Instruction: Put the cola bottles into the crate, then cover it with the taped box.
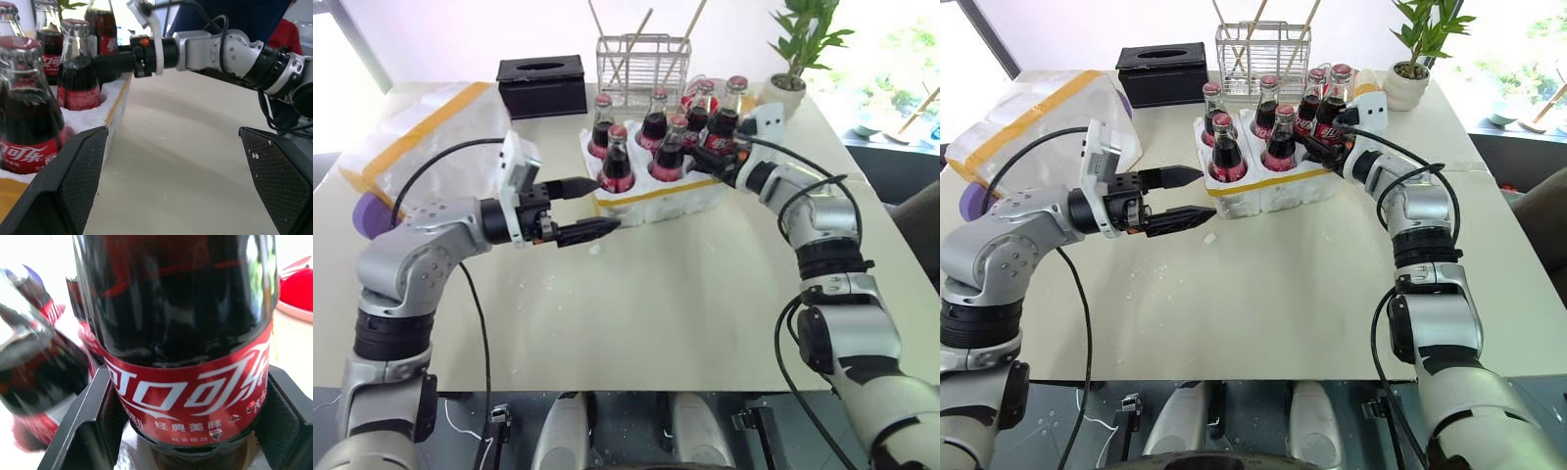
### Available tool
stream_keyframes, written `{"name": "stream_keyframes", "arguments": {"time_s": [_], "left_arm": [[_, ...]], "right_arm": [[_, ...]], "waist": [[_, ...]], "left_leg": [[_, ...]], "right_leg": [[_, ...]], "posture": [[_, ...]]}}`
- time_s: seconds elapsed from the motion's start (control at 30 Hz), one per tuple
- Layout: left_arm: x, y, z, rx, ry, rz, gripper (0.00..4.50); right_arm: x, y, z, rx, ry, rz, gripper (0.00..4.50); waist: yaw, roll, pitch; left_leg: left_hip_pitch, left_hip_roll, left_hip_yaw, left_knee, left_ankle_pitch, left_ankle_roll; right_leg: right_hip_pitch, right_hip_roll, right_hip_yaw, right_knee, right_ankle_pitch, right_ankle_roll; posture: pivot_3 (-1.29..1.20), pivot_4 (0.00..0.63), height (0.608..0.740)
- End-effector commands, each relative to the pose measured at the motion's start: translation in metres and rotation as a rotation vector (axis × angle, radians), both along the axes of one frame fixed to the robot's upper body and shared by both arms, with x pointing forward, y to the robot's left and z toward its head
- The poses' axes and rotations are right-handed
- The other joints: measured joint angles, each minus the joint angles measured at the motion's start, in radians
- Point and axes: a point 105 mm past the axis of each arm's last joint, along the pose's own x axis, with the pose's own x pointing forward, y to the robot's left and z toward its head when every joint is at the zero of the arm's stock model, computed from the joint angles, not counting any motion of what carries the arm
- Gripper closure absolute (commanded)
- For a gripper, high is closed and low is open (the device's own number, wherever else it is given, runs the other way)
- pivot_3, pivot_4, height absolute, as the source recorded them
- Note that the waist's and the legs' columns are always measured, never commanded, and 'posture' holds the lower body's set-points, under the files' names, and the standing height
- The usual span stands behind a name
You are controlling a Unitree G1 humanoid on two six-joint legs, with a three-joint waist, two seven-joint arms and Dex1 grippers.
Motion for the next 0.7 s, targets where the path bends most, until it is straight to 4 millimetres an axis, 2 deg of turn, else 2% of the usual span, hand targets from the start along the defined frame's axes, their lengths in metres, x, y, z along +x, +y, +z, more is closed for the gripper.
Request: {"name": "stream_keyframes", "arguments": {"time_s": [0.03,0.17,0.33,0.4,0.47,0.53,0.63,0.7], "left_arm": [[-0.003,0.009,0.010,0.014,-0.067,0.024,0.00],[-0.004,0.034,0.020,0.048,-0.084,0.097,0.00],[-0.026,0.096,0.037,0.188,-0.088,0.259,0.00],[-0.036,0.114,0.040,0.243,-0.077,0.302,0.00],[-0.047,0.140,0.042,0.319,-0.060,0.384,0.00],[-0.062,0.177,0.050,0.413,-0.036,0.502,0.00],[-0.076,0.207,0.057,0.486,0.003,0.579,0.00],[-0.081,0.241,0.059,0.549,0.081,0.650,0.00]], "right_arm": [[0.001,-0.001,0.001,-0.067,-0.033,-0.012,0.04],[-0.017,-0.010,0.034,-0.033,-0.118,0.046,0.04],[-0.079,-0.041,0.089,0.002,-0.182,0.185,0.04],[-0.099,-0.045,0.100,0.003,-0.178,0.227,0.04],[-0.121,-0.050,0.109,0.023,-0.154,0.295,0.04],[-0.148,-0.046,0.119,-0.016,-0.143,0.399,0.04],[-0.168,-0.038,0.125,-0.064,-0.142,0.477,0.04],[-0.196,-0.020,0.137,-0.045,-0.155,0.650,0.04]], "waist": [[0.001,0.000,0.000],[0.003,0.000,0.000],[0.004,0.001,0.001],[0.002,0.001,0.001],[-0.003,0.001,0.001],[-0.006,0.001,0.001],[-0.004,0.001,0.001],[-0.004,0.001,0.001]], "left_leg": [[0.001,0.000,0.000,0.000,0.000,0.000],[0.001,0.000,0.000,0.000,0.000,-0.001],[-0.001,0.000,0.000,-0.002,0.000,-0.001],[-0.001,0.000,0.000,-0.002,0.000,-0.001],[0.001,0.001,0.001,-0.003,0.000,-0.001],[0.003,0.003,0.002,-0.003,0.000,-0.001],[0.004,0.004,0.004,-0.003,0.000,-0.001],[0.004,0.006,0.004,-0.003,-0.001,-0.002]], "right_leg": [[0.001,0.000,0.000,0.000,0.000,0.000],[0.001,0.000,0.000,0.000,0.000,0.000],[-0.001,0.000,0.000,-0.001,0.000,0.000],[-0.001,0.000,-0.001,-0.002,0.000,0.000],[-0.001,0.000,-0.001,-0.002,-0.001,-0.001],[0.000,0.000,-0.001,-0.001,-0.003,-0.005],[-0.001,0.000,-0.001,-0.001,-0.005,-0.011],[-0.002,0.000,-0.001,-0.002,-0.005,-0.011]], "posture": [[0.00,0.150,0.740],[0.00,0.150,0.740],[0.00,0.150,0.740],[0.00,0.150,0.740],[0.00,0.150,0.740],[0.00,0.150,0.740],[0.00,0.150,0.740],[0.00,0.150,0.740]]}}
